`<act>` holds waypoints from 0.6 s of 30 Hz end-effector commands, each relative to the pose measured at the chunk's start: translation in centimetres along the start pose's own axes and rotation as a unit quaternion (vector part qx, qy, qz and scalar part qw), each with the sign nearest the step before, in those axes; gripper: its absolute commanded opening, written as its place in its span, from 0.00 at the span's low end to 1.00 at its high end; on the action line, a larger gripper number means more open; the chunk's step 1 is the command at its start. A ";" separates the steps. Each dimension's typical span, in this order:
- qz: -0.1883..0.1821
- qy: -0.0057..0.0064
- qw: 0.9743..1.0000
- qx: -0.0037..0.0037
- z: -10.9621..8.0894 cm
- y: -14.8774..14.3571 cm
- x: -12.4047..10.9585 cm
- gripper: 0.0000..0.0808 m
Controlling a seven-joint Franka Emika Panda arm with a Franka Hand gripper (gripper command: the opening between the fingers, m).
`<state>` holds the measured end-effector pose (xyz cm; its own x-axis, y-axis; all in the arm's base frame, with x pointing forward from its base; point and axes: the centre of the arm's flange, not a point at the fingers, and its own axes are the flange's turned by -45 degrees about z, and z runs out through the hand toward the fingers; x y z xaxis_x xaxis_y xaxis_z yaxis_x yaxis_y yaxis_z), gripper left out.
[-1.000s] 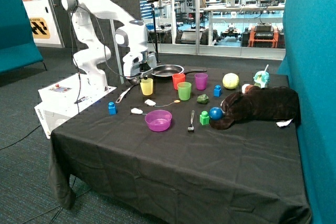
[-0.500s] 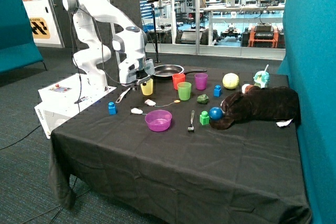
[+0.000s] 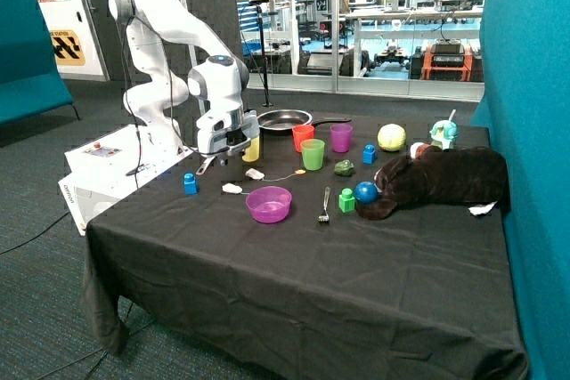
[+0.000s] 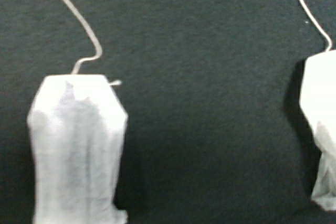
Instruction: Prepare two cups of tea
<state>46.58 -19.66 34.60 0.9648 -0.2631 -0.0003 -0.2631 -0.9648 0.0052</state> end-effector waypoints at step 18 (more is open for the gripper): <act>-0.007 0.000 1.000 0.003 4.3 2.6 1.0 0.60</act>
<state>46.55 -21.65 31.40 0.9667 -0.2558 0.0010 -0.2558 -0.9667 0.0020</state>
